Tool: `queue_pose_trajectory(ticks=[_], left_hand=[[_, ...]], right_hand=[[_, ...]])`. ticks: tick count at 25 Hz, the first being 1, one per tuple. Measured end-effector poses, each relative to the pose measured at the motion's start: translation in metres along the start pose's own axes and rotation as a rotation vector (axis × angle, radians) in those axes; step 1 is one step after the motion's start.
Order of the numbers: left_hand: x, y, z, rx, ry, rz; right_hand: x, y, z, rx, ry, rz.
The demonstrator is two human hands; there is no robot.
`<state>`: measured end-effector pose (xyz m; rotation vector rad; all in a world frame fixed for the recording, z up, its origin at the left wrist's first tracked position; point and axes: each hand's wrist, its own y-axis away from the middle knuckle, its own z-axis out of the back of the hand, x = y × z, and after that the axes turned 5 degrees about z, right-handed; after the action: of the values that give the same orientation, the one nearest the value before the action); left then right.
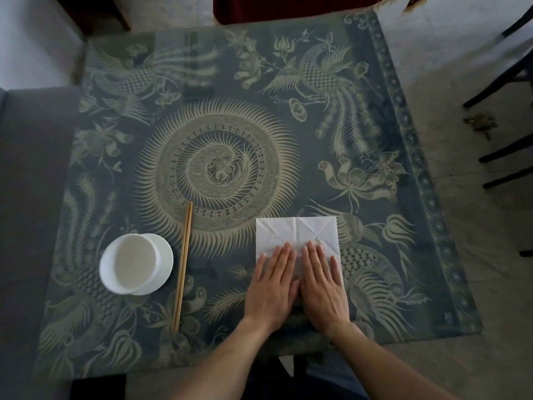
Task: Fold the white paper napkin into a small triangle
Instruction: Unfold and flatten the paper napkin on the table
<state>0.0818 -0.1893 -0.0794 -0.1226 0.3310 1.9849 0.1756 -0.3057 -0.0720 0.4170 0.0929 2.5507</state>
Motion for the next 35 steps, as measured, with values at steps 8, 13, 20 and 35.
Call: queue_pose_trajectory(ticks=[8, 13, 20, 35], left_hand=[[0.025, 0.020, 0.009, 0.056, -0.034, 0.117], [0.050, 0.033, 0.018, 0.097, -0.093, 0.109], [0.054, 0.033, 0.023, 0.114, -0.135, 0.085], [0.056, -0.042, 0.067, -0.021, 0.028, 0.160]], right_hand=[[-0.055, 0.020, 0.010, 0.015, 0.039, -0.159], [-0.067, 0.032, 0.016, 0.071, 0.075, -0.159], [-0.063, 0.030, 0.025, 0.094, 0.048, -0.162], [-0.069, -0.050, 0.067, 0.037, -0.062, -0.368]])
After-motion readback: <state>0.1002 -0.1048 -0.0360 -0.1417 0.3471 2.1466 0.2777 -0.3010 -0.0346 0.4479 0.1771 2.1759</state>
